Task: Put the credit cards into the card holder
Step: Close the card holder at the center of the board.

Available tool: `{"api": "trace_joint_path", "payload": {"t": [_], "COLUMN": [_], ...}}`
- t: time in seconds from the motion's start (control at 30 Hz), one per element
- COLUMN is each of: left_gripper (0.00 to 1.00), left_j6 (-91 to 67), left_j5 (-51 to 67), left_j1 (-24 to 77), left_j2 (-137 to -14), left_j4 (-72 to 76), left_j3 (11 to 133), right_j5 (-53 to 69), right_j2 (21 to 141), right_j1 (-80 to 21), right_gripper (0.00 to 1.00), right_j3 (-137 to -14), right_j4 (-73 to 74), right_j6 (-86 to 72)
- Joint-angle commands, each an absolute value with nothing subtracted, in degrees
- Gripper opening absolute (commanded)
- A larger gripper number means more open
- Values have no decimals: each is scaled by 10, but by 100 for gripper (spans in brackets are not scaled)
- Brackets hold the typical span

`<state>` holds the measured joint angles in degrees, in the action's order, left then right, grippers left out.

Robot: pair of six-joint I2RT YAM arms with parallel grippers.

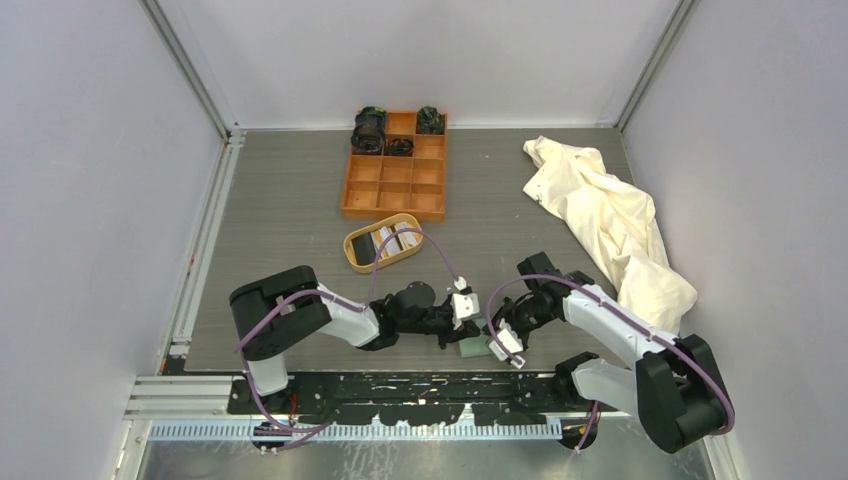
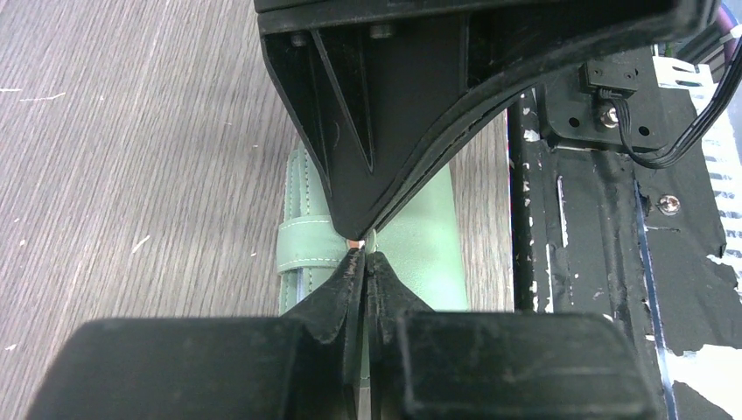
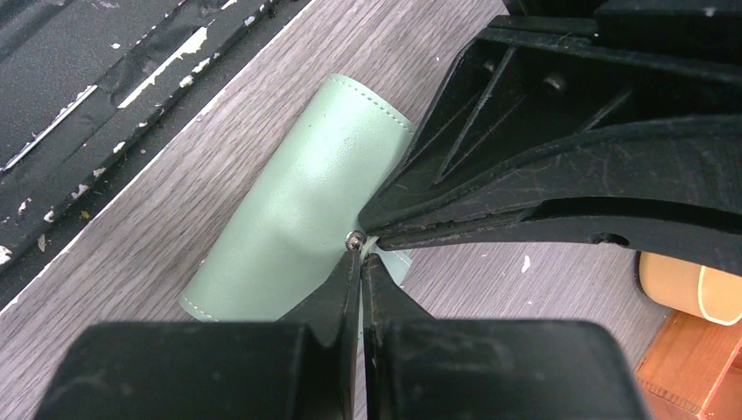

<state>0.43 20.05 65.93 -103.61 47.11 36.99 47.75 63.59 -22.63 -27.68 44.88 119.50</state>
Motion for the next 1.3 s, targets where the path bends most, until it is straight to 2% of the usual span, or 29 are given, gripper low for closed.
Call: {"api": "trace_joint_path", "payload": {"t": [0.0,0.4,0.5,0.7,1.0,1.27], "left_gripper": [6,39,43,57,62,59], "left_j6": [-15,-64,-69,75,173,180], "left_j5": [196,123,117,38,-84,-94], "left_j1": [665,666,671,764,803,803], "left_j2": [-1035,-948,-921,-902,-938,-982], "left_j4": [434,456,439,393,364,356], "left_j3": [381,346,335,317,352,379], "right_j5": [456,446,445,445,443,442], "right_j2": [637,633,632,631,629,630], "right_j1": [-239,-243,-243,-247,-248,-249], "right_gripper": [1,1,1,1,1,1], "right_j3": [-252,-243,-243,-243,-243,-241], "right_j4": [501,501,503,503,499,495], "right_j6": [1212,1218,1221,1223,1214,1209]}}
